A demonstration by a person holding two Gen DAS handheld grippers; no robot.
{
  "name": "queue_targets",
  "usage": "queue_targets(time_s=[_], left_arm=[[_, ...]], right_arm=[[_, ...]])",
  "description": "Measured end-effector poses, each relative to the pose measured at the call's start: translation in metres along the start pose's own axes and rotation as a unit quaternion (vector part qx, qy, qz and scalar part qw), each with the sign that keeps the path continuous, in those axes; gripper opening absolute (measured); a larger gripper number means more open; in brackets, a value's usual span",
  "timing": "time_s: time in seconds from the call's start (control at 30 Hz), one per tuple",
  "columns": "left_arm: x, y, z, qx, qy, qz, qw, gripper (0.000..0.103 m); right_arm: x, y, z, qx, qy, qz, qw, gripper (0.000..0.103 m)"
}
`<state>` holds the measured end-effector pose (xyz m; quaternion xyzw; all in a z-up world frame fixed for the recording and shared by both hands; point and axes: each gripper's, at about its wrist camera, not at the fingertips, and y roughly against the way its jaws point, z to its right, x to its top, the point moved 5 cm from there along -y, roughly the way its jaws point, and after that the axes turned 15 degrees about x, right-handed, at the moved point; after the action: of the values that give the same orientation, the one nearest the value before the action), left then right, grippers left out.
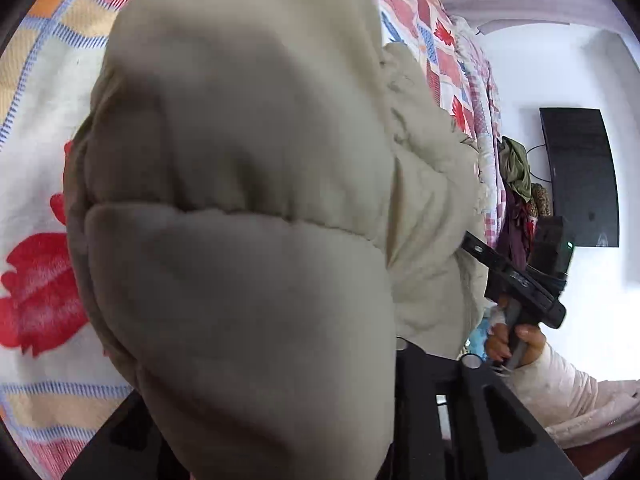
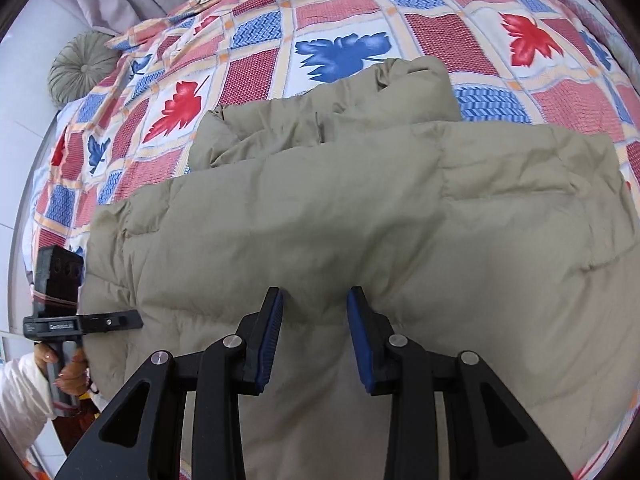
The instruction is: Fold large clothes
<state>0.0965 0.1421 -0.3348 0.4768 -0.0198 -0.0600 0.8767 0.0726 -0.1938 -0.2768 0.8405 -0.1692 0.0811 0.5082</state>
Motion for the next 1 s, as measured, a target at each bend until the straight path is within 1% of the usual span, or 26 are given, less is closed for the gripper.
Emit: queue_targets(time_s=[0.03,0.07,0.13,0.2,0.33,0.4,0.47,0.53,0.67,0.77,0.8,0.9,0.93,0.97,1.0], left_arm=[[-0.001,0.005,0.007,-0.001,0.002,0.002,1.0000,0.025],[-0.002,0.013,0.017,-0.009,0.005,0.006,0.9999,0.025],[-0.006,0.027,0.037,-0.026,0.004,0.013,0.9996,0.025],[-0.011,0.043,0.070,-0.032,-0.015,0.023,0.9991,0.025],[-0.013,0.056,0.137,-0.037,-0.044,0.027,0.9980,0.025],[-0.014,0.054,0.175,-0.025,-0.067,0.026,0.9971,0.025],[-0.013,0.046,0.207,-0.007,-0.084,0.025,0.9962,0.025],[-0.010,0.034,0.237,0.009,-0.086,0.020,0.9960,0.025],[-0.003,0.015,0.277,0.028,-0.086,0.014,0.9958,0.025],[0.001,0.003,0.302,0.042,-0.098,0.006,0.9943,0.026],[0.004,-0.002,0.312,0.046,-0.102,0.002,0.9938,0.030],[0.004,-0.018,0.329,0.063,-0.116,-0.012,0.9911,0.030],[0.004,-0.016,0.321,0.062,-0.120,-0.017,0.9906,0.037],[0.005,-0.024,0.329,0.054,-0.121,-0.024,0.9909,0.042],[0.005,-0.031,0.335,0.042,-0.119,-0.030,0.9915,0.055]], right_arm=[[0.001,-0.005,0.000,-0.006,0.007,0.001,1.000,0.030],[0.002,-0.009,0.001,-0.008,0.011,0.003,1.000,0.028],[0.005,-0.018,0.005,-0.003,0.004,0.004,1.000,0.022],[0.008,-0.026,0.012,0.007,-0.012,0.004,1.000,0.018],[0.011,-0.037,0.030,0.038,-0.051,0.004,0.998,0.010],[0.012,-0.040,0.038,0.057,-0.071,0.003,0.996,0.007],[0.012,-0.042,0.046,0.081,-0.094,0.004,0.992,0.006],[0.010,-0.043,0.051,0.100,-0.108,0.004,0.989,0.006],[0.008,-0.043,0.061,0.140,-0.137,0.004,0.980,0.005],[0.010,-0.030,0.069,0.161,-0.160,-0.003,0.974,0.005],[0.011,-0.022,0.072,0.163,-0.163,0.002,0.973,0.005],[0.009,0.013,0.084,0.166,-0.163,0.023,0.972,0.006],[0.006,0.029,0.090,0.164,-0.164,0.034,0.972,0.008],[0.003,0.042,0.096,0.162,-0.166,0.043,0.972,0.009],[-0.003,0.056,0.105,0.160,-0.172,0.053,0.970,0.009]])
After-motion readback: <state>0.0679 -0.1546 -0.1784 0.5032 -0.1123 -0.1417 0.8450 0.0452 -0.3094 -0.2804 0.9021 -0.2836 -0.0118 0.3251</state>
